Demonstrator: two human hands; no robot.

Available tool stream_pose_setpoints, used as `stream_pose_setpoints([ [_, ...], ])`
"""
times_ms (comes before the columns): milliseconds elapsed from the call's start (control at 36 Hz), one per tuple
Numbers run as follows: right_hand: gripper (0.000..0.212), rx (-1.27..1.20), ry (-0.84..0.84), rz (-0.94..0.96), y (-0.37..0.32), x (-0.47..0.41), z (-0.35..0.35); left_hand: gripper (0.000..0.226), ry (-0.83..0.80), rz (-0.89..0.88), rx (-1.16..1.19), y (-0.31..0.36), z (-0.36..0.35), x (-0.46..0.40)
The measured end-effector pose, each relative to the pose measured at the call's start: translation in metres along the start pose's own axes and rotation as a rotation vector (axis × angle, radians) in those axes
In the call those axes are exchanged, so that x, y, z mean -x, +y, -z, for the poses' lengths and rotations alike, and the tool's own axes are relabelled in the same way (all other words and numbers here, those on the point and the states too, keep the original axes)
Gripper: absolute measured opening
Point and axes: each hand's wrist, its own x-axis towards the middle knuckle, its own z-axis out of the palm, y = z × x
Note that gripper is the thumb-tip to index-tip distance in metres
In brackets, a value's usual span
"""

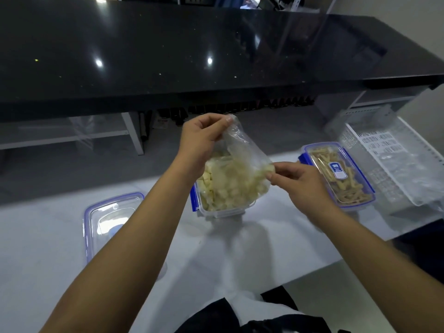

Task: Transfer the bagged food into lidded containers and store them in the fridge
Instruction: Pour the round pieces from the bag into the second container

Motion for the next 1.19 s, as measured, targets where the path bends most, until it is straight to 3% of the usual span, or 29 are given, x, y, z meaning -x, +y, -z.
stream_pose_setpoints([
  [139,0.019,0.065,-0.013,0.004,0.0,-0.001,-0.001,0.006,0.031,-0.041,0.041,0.007,0.002,-0.002],
  [306,0.017,0.001,0.164,0.109,-0.008,-0.005,0.006,0.009,0.057,-0.052,0.08,0.012,0.005,-0.002],
  [417,0.044,0.121,-0.071,-0.089,-0.011,-0.008,0.003,0.016,0.03,-0.04,0.066,0.007,0.003,0.0],
  [472,0.037,0.107,-0.162,-0.139,-0.01,-0.007,-0.003,0.016,0.027,-0.039,0.073,0.006,0.001,0.001],
  [556,0.009,0.156,-0.049,-0.092,-0.012,-0.006,-0.008,0.013,0.023,-0.038,0.083,0.006,-0.001,0.001],
  [639,0.015,0.111,0.092,-0.025,-0.015,-0.007,-0.005,0.011,0.033,-0.043,0.084,0.005,0.001,0.002],
  [750,0.013,-0.015,0.263,0.21,-0.03,-0.001,0.006,0.019,0.059,-0.038,0.101,0.007,0.008,-0.001],
  [944,0.015,-0.073,0.197,0.275,-0.039,0.01,0.012,0.014,0.093,-0.043,0.127,0.007,0.012,-0.007],
  [1056,0.016,-0.239,0.255,0.101,-0.024,0.013,-0.002,0.012,0.071,-0.039,0.122,0.0,0.013,-0.008],
  [1194,0.027,-0.646,0.258,-0.399,0.003,0.036,-0.026,0.029,0.086,0.028,-0.028,-0.021,0.021,-0.015],
])
